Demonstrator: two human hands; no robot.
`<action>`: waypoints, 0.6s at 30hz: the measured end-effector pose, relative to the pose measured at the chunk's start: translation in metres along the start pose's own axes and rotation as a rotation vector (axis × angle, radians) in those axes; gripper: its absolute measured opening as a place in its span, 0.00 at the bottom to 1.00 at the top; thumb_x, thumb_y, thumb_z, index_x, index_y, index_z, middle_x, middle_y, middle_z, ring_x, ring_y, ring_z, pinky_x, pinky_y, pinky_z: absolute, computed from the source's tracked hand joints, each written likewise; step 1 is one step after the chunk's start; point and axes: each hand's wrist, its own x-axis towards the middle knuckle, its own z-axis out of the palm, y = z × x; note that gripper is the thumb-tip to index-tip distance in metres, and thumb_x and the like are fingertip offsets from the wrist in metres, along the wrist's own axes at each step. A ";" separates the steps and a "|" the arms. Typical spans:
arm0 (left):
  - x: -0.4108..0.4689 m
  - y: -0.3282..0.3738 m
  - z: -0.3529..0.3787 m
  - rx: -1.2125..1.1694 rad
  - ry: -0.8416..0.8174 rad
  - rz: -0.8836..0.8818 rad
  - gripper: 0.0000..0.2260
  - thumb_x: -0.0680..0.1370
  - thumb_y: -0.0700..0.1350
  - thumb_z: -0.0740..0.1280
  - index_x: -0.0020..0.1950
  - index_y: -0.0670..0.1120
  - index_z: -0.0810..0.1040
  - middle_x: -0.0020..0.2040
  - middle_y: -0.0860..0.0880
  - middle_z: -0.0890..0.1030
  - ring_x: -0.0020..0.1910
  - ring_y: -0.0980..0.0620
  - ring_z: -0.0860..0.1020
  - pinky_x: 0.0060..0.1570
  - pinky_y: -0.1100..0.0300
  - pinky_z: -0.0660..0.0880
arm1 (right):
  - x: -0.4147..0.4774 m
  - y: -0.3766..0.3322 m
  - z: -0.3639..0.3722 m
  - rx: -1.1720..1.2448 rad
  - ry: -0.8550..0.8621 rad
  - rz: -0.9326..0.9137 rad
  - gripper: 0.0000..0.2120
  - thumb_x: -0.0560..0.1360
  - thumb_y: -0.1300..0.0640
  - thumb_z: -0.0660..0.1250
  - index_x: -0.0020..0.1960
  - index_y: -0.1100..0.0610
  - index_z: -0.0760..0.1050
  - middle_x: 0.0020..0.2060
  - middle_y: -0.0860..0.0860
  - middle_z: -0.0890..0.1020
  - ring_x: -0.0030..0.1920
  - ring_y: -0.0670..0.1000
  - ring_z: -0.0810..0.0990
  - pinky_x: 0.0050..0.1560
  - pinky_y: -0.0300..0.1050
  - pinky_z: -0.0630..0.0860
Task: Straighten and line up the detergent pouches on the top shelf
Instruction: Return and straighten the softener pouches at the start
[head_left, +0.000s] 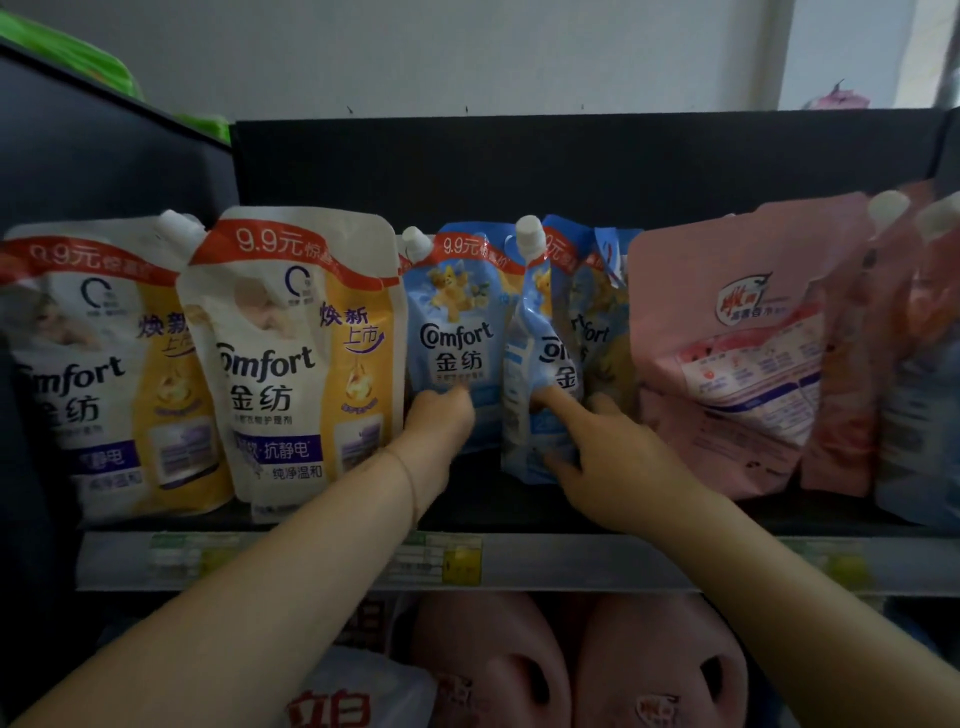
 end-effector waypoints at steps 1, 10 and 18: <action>-0.007 -0.004 -0.006 0.022 -0.045 0.058 0.25 0.80 0.56 0.61 0.72 0.42 0.66 0.67 0.45 0.71 0.65 0.43 0.70 0.66 0.53 0.67 | 0.002 -0.003 0.001 0.036 -0.028 -0.011 0.22 0.78 0.51 0.63 0.65 0.40 0.56 0.52 0.52 0.70 0.47 0.58 0.77 0.42 0.48 0.75; -0.040 -0.002 -0.016 0.004 -0.095 0.435 0.22 0.76 0.49 0.69 0.64 0.42 0.64 0.55 0.52 0.73 0.57 0.51 0.75 0.45 0.69 0.72 | 0.009 -0.024 0.009 0.320 -0.269 -0.243 0.28 0.77 0.56 0.65 0.73 0.49 0.60 0.63 0.50 0.75 0.57 0.51 0.76 0.54 0.44 0.75; -0.046 -0.016 -0.021 0.526 0.029 0.859 0.38 0.71 0.37 0.72 0.73 0.50 0.53 0.73 0.46 0.54 0.70 0.55 0.55 0.71 0.57 0.60 | 0.018 -0.009 -0.010 0.265 -0.177 0.203 0.39 0.76 0.53 0.68 0.76 0.56 0.47 0.65 0.58 0.74 0.60 0.57 0.77 0.57 0.47 0.74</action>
